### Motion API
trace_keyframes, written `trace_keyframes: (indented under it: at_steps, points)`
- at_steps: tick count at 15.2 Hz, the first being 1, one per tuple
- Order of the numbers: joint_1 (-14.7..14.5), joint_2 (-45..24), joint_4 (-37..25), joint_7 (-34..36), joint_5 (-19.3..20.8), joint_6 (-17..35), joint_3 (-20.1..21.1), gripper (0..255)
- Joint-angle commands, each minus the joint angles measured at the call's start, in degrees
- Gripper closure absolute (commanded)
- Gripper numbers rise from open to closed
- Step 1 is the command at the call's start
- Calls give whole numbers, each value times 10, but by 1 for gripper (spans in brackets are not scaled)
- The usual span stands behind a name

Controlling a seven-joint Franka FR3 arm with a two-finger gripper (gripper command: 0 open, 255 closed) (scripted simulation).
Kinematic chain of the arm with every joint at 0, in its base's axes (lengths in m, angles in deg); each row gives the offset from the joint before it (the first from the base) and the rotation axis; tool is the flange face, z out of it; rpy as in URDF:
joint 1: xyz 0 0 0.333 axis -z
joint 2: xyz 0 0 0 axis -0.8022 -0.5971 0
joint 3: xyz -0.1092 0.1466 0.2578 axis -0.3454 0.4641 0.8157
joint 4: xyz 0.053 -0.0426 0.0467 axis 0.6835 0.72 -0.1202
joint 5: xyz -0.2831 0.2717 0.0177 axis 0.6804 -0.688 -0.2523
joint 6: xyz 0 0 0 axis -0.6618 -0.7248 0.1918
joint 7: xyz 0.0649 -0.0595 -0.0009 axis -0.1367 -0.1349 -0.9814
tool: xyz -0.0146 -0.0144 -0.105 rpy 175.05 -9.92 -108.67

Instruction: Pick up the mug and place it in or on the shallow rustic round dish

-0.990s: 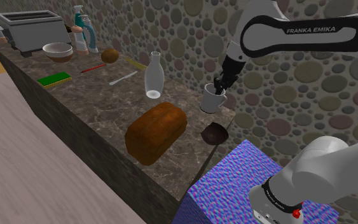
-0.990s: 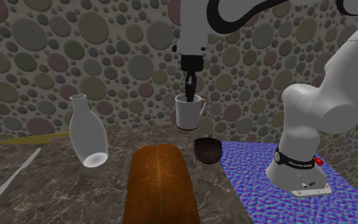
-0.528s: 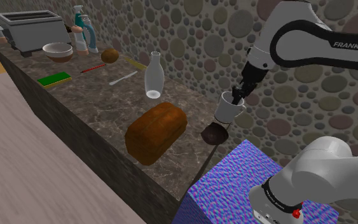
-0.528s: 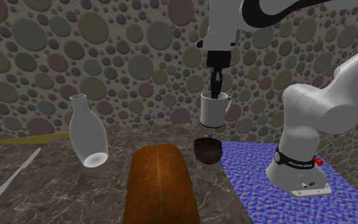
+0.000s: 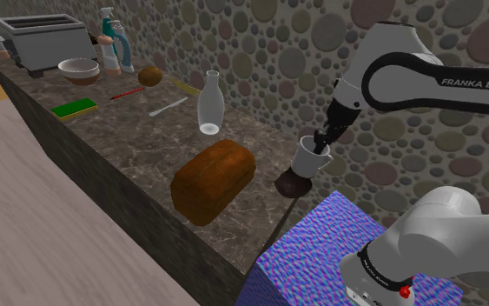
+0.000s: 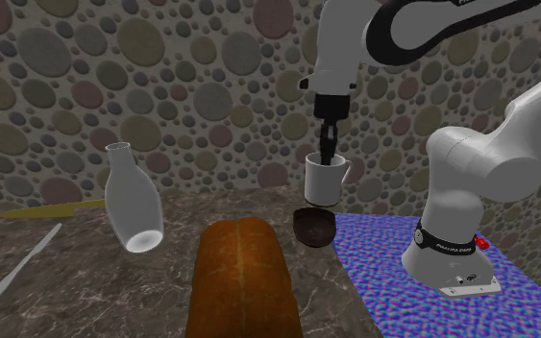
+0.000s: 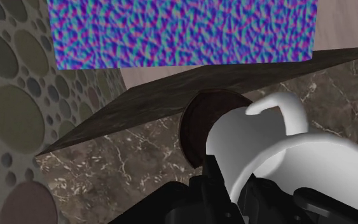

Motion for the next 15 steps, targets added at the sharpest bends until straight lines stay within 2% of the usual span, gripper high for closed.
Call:
trace_keyframes:
  at_steps: [1, 10, 15]
  points:
    - [0, -3, 16, -1, 0, 19, -1, 255]
    - [0, -29, 73, -7, -1, 102, -3, 255]
    - [0, -29, 73, -7, -1, 102, -3, 255]
